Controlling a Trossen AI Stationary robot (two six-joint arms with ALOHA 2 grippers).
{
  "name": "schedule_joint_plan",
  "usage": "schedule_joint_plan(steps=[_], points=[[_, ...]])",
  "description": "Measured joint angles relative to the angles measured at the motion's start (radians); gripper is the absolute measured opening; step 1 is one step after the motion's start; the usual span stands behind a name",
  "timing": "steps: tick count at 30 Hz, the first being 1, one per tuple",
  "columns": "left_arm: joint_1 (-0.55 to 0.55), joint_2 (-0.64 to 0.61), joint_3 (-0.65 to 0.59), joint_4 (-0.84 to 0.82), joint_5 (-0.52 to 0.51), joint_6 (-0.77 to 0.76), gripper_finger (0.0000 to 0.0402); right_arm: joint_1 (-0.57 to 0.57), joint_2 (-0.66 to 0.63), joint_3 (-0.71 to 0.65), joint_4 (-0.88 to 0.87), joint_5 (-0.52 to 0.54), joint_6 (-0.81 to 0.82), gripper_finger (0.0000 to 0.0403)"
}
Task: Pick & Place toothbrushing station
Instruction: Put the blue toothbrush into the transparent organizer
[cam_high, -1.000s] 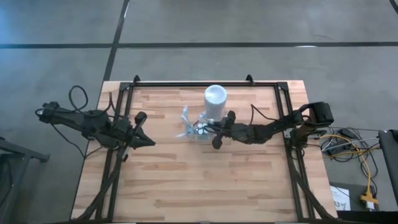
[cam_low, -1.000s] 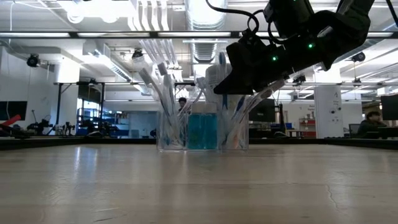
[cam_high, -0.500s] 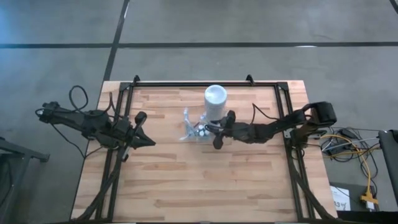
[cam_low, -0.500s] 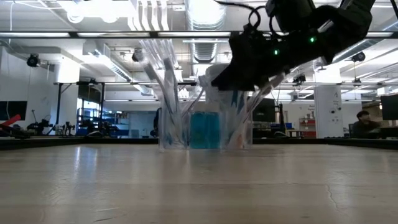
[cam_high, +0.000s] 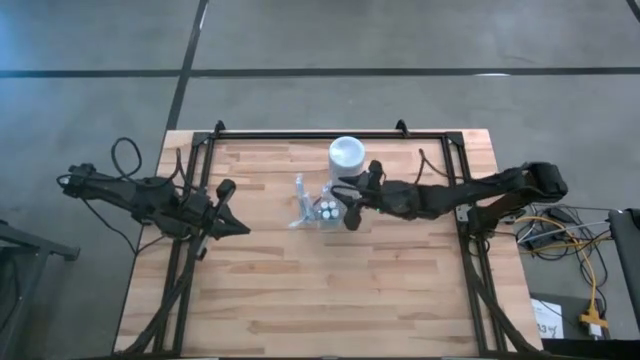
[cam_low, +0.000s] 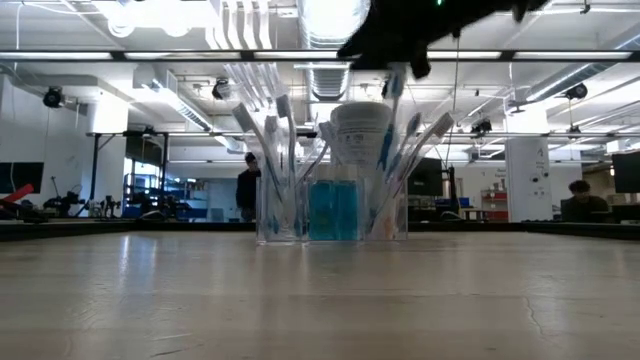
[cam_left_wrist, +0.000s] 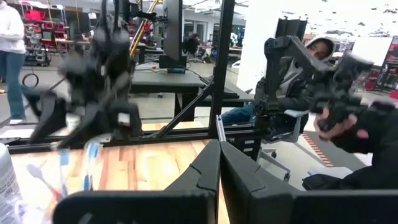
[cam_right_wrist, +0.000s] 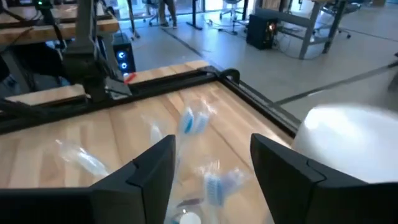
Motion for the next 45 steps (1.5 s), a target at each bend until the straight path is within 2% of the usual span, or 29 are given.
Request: schedule_joint_plan(steps=[5,8,11,13,18,23,25,29,31,34,39,45], points=[[-0.001,-0.024,0.003,-0.102,0.0,0.03,0.0011,0.113,-0.128,0.073,-0.244,0.0,-0.074,0.0155],[0.0,-0.047,-0.005,-0.223,-0.049,0.071,0.0005,0.244,-0.174,0.014,-0.249,0.04,-0.094,0.0096],[0.001,-0.06,-0.052,-0.239,-0.145,0.075,0.0004,0.359,-0.224,-0.061,-0.243,0.053,-0.101,0.0028],[0.0,-0.067,-0.089,-0.211,-0.147,0.081,0.0003,0.43,-0.26,-0.118,-0.226,0.064,-0.088,0.0018],[0.0,-0.098,-0.19,-0.065,-0.146,0.104,0.0002,0.569,-0.269,-0.311,-0.014,0.107,-0.034,0.0009],[0.0,-0.13,-0.315,0.153,-0.125,0.16,0.0001,0.625,-0.229,-0.522,0.291,0.18,0.03,0.0008],[0.001,-0.142,-0.344,0.191,-0.122,0.169,0.0001,0.627,-0.221,-0.599,0.414,0.188,0.031,0.0008],[0.002,-0.156,-0.363,0.198,-0.12,0.172,0.0001,0.585,-0.21,-0.734,0.603,0.187,0.012,0.0008],[0.002,-0.157,-0.365,0.199,-0.1,0.18,0.0001,0.542,-0.21,-0.778,0.699,0.143,-0.029,0.0008],[0.001,-0.157,-0.365,0.199,-0.08,0.189,0.0002,0.419,-0.21,-0.8,0.754,-0.013,-0.055,0.0008],[0.002,-0.158,-0.344,0.199,-0.076,0.184,0.001,0.173,-0.192,-0.781,0.703,-0.319,-0.091,0.0008],[0.002,-0.165,-0.332,0.192,-0.048,0.176,0.0003,-0.076,-0.183,-0.747,0.701,-0.547,-0.176,0.0008]])
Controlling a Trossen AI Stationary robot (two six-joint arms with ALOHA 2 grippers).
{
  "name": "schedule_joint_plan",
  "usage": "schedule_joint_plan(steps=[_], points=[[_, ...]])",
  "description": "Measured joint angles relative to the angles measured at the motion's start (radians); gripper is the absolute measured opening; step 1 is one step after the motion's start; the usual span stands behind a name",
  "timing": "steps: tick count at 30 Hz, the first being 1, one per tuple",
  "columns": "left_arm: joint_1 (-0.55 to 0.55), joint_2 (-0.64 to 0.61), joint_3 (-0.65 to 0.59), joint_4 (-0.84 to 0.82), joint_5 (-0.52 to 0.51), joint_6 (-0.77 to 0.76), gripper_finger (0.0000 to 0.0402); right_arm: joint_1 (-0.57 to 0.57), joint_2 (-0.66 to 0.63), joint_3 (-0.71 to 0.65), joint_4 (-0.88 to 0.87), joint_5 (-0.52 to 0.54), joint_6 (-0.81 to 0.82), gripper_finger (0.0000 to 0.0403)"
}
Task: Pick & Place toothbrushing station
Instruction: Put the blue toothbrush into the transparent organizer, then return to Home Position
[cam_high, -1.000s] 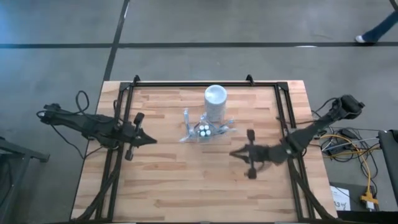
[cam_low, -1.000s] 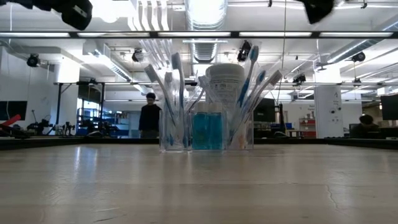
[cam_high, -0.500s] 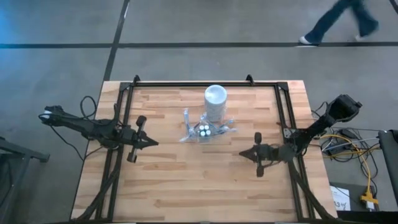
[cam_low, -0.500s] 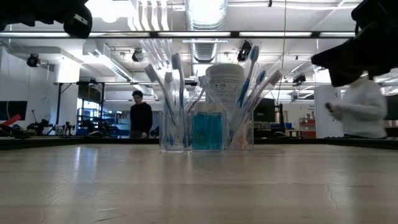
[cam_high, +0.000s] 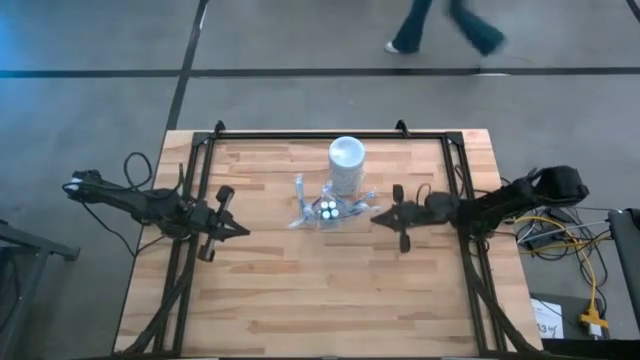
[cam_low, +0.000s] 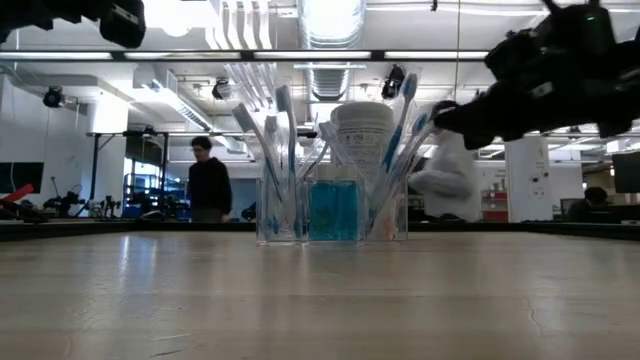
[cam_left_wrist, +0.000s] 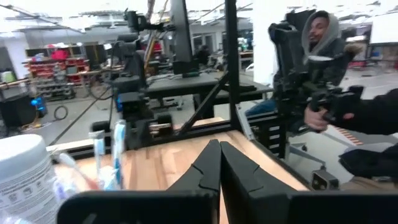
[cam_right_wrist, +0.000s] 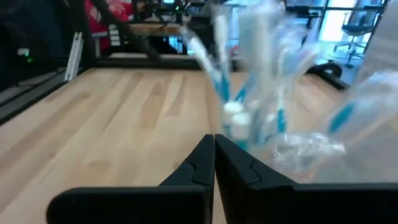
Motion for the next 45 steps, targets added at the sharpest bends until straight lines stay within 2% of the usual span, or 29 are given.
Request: schedule_joint_plan(steps=[2,7,12,17,20,26,32,36,41,45], points=[[0.0,0.0,0.0,-0.004,0.007,-0.003,0.0003,-0.057,0.001,0.023,-0.023,-0.038,0.001,0.0008],[0.0,-0.001,0.0,-0.021,0.007,-0.005,0.0011,-0.134,0.002,0.124,-0.205,-0.057,-0.025,0.0008],[0.0,-0.002,-0.008,-0.023,0.007,-0.019,0.0007,-0.16,0.002,0.256,-0.442,-0.062,-0.068,0.0008],[0.0,-0.005,-0.011,-0.035,0.004,-0.022,0.0003,-0.158,0.006,0.354,-0.579,-0.062,-0.055,0.0008],[0.0,-0.014,-0.002,-0.039,-0.062,-0.03,0.0007,-0.159,-0.016,0.395,-0.663,-0.049,-0.037,0.0008],[0.0,-0.043,0.039,-0.114,-0.154,-0.011,0.0003,-0.159,-0.106,0.44,-0.7,-0.039,0.003,0.0008],[0.0,-0.056,0.197,-0.336,-0.206,-0.028,0.0003,-0.159,-0.257,0.441,-0.73,-0.078,0.077,0.0008],[0.0,-0.021,0.317,-0.444,-0.282,0.034,0.0003,-0.17,-0.339,0.484,-0.864,-0.08,0.118,0.0008],[0.007,0.109,0.499,-0.549,-0.374,0.083,0.0002,-0.206,-0.363,0.645,-1.123,-0.078,0.139,0.0008],[0.028,0.247,0.708,-0.721,-0.393,0.103,0.0002,-0.222,-0.34,0.818,-1.318,-0.077,0.094,0.0008]])
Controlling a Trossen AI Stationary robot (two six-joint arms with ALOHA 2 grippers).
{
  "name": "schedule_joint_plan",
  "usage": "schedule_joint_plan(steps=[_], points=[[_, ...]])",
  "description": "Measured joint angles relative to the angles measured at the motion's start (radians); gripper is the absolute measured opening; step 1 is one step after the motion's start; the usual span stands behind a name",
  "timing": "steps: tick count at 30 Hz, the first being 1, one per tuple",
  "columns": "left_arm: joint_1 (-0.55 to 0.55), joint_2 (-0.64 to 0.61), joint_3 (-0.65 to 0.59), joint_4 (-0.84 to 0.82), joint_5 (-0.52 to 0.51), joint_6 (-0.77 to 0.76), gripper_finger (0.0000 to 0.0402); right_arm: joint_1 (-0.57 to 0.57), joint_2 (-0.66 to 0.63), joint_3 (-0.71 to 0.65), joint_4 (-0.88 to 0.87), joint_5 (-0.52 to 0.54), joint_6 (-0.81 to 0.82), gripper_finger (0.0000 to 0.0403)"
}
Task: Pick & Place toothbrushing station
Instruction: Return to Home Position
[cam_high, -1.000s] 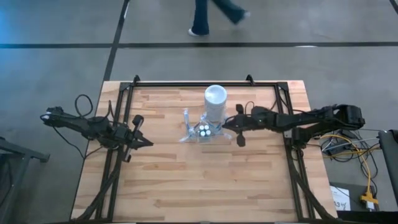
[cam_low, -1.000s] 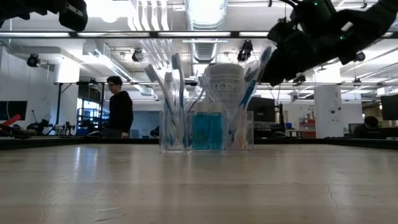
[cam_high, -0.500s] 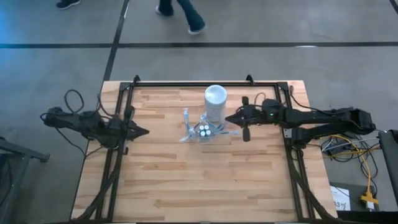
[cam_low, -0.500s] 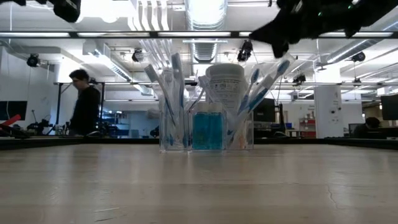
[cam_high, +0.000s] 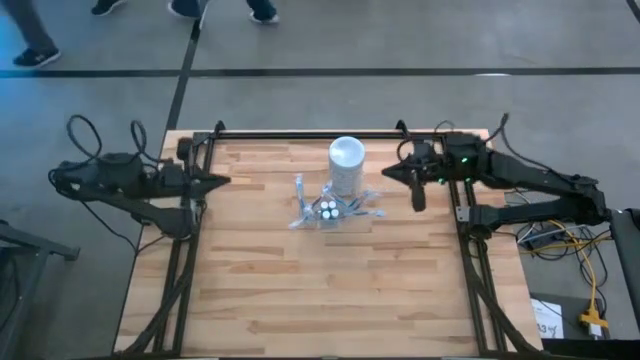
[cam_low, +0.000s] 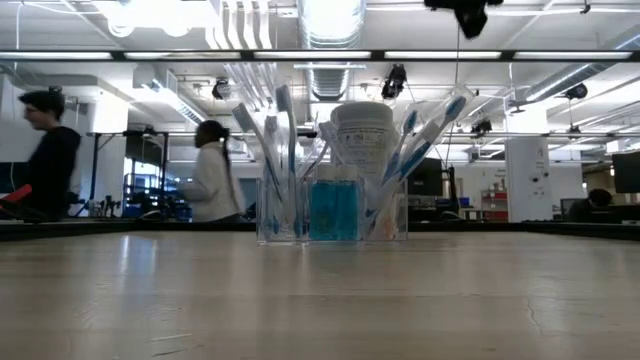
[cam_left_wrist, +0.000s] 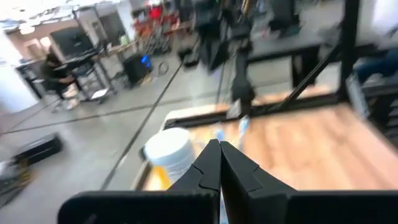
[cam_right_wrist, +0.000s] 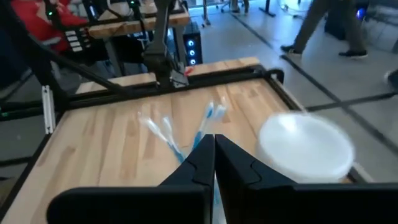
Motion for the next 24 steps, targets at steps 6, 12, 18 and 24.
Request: schedule_joint_plan(steps=[6,12,18,24], points=[[0.026,0.112,0.328,-0.381,-0.146,0.009,0.0001,-0.032,-0.012,0.215,-0.242,0.001,-0.117,0.0008],[0.025,-0.03,0.38,-0.296,0.022,0.027,0.0001,-0.039,-0.191,0.245,-0.237,0.009,-0.142,0.0008],[0.025,-0.235,0.223,-0.19,0.098,0.094,0.0001,-0.039,-0.444,0.158,-0.277,0.016,-0.131,0.0008],[0.024,-0.388,-0.147,0.16,0.391,0.314,0.0001,-0.039,-0.708,-0.047,-0.212,0.017,-0.098,0.0008]])
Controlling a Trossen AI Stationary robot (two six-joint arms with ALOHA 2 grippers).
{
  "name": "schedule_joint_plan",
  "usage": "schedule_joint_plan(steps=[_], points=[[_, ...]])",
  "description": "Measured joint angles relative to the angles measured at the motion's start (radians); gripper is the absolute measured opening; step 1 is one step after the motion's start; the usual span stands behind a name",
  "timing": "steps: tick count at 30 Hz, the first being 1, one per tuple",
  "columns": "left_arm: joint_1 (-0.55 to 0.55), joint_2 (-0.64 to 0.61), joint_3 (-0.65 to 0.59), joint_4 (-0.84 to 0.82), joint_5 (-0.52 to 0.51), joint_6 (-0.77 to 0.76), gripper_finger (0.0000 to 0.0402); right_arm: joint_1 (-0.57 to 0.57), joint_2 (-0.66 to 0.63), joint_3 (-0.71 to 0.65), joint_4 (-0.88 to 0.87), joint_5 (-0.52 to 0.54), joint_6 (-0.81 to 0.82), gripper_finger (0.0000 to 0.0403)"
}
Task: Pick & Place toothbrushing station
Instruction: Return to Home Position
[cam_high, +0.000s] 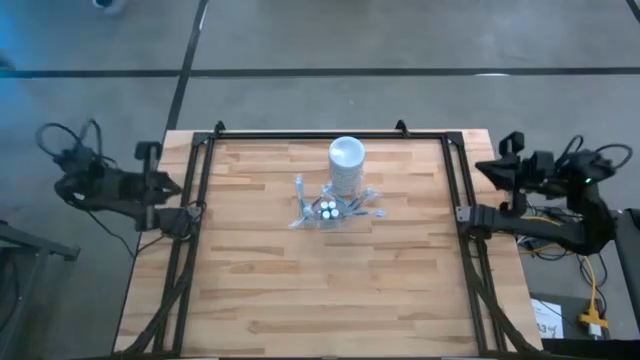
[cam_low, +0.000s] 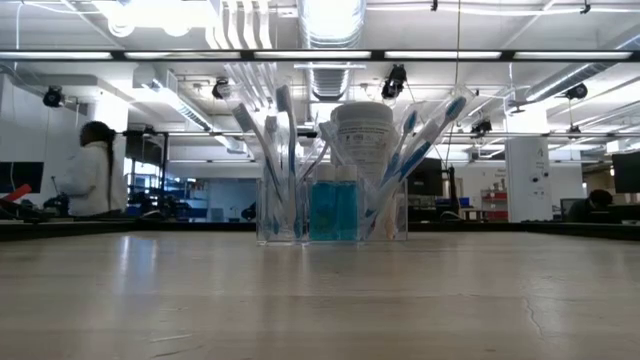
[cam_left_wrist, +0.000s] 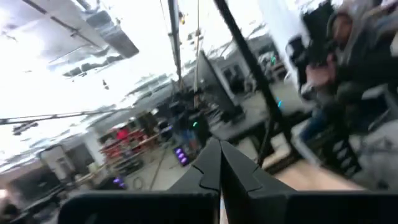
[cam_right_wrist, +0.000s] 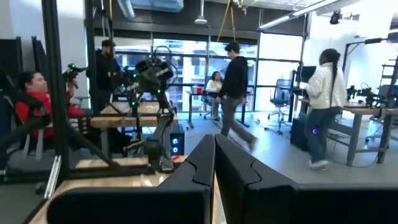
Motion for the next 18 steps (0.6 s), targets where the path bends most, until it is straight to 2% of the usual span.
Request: schedule_joint_plan(steps=[4,5,7,11,13,15,18], points=[[0.0,-0.041,-0.137,0.1,-0.07,0.062,0.0,-0.001,-0.112,-0.122,0.01,-0.001,-0.003,0.0008],[0.001,-0.053,-0.16,0.079,-0.071,0.056,0.0,0.0,-0.132,-0.152,0.008,-0.001,-0.003,0.0008],[0.0,-0.093,-0.182,0.055,-0.067,0.018,0.0,0.0,-0.169,-0.207,0.009,0.003,-0.002,0.0008],[0.0,-0.21,-0.256,0.117,-0.078,-0.089,0.0,0.0,-0.169,-0.315,0.041,-0.001,-0.008,0.0008],[0.0,-0.248,-0.329,0.245,-0.101,-0.092,0.0,-0.001,-0.15,-0.384,0.185,-0.017,-0.031,0.0008],[0.001,-0.246,-0.422,0.237,-0.145,-0.063,0.0,0.0,-0.134,-0.456,0.329,-0.047,-0.048,0.0008],[0.002,-0.24,-0.518,0.34,-0.186,-0.02,0.0,-0.005,-0.116,-0.534,0.442,-0.051,-0.054,0.0008]])
